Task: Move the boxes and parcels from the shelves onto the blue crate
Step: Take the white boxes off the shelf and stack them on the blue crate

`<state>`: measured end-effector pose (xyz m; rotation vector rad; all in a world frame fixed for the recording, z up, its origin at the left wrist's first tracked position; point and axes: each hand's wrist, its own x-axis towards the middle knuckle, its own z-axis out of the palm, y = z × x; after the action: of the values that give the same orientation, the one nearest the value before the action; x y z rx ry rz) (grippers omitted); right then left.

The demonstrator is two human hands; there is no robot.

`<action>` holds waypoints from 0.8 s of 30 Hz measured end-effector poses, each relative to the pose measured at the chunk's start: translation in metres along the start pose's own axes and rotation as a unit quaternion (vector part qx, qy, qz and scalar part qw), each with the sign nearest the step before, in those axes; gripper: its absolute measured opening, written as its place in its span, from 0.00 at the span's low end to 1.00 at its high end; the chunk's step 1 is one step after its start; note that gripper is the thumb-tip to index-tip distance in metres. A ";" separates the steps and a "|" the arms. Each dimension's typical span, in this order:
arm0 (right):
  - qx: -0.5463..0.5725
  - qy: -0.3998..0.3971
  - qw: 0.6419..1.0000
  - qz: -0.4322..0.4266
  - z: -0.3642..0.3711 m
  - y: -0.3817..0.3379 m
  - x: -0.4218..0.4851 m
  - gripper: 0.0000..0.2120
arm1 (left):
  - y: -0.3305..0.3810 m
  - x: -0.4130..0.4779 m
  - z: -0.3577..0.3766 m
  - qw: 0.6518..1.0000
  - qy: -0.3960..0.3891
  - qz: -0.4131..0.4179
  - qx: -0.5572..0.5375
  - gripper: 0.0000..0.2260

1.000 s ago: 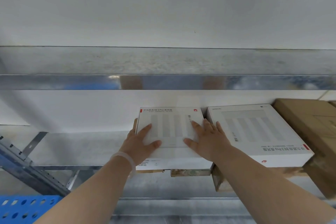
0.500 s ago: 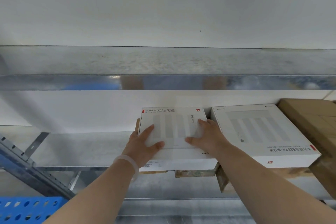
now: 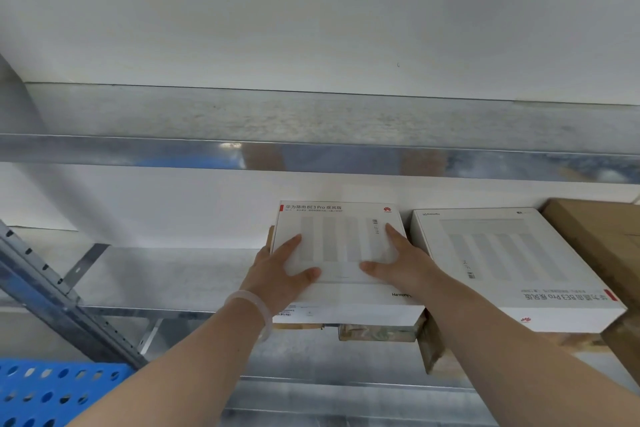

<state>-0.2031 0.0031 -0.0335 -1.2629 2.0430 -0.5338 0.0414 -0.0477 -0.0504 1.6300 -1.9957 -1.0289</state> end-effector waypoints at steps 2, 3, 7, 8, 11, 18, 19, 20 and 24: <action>-0.006 0.004 1.000 -0.014 -0.001 -0.005 -0.003 0.50 | 0.003 -0.006 -0.004 1.000 0.019 0.005 -0.007 0.33; -0.008 0.007 1.000 -0.023 -0.003 -0.008 -0.004 0.50 | 0.004 -0.009 -0.007 0.999 0.032 0.008 -0.012 0.33; -0.015 -0.004 0.998 -0.064 -0.004 -0.024 -0.010 0.51 | 0.006 -0.026 -0.018 0.997 0.068 0.002 -0.029 0.32; -0.015 -0.010 0.997 -0.072 -0.003 -0.028 -0.012 0.51 | 0.004 -0.031 -0.021 0.997 0.075 -0.004 -0.036 0.32; -0.034 -0.024 0.995 -0.092 0.003 -0.044 -0.019 0.50 | -0.003 -0.050 -0.030 0.993 0.104 -0.022 -0.044 0.33; -0.098 -0.067 0.977 -0.174 0.046 -0.091 -0.032 0.49 | -0.039 -0.109 -0.054 0.976 0.195 -0.093 -0.038 0.32; -0.100 -0.078 0.973 -0.191 0.056 -0.099 -0.035 0.49 | -0.046 -0.120 -0.059 0.971 0.210 -0.104 -0.036 0.33; -0.096 -0.090 0.969 -0.207 0.067 -0.108 -0.039 0.49 | -0.054 -0.132 -0.065 0.966 0.227 -0.116 -0.035 0.33; -0.082 -0.136 0.951 -0.266 0.111 -0.148 -0.060 0.49 | -0.083 -0.180 -0.090 0.937 0.313 -0.149 -0.041 0.33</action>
<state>-0.0131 -0.0091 0.0045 -1.8918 1.5338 -0.4016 0.2072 0.0906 -0.0209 1.9403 -1.2987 -0.5588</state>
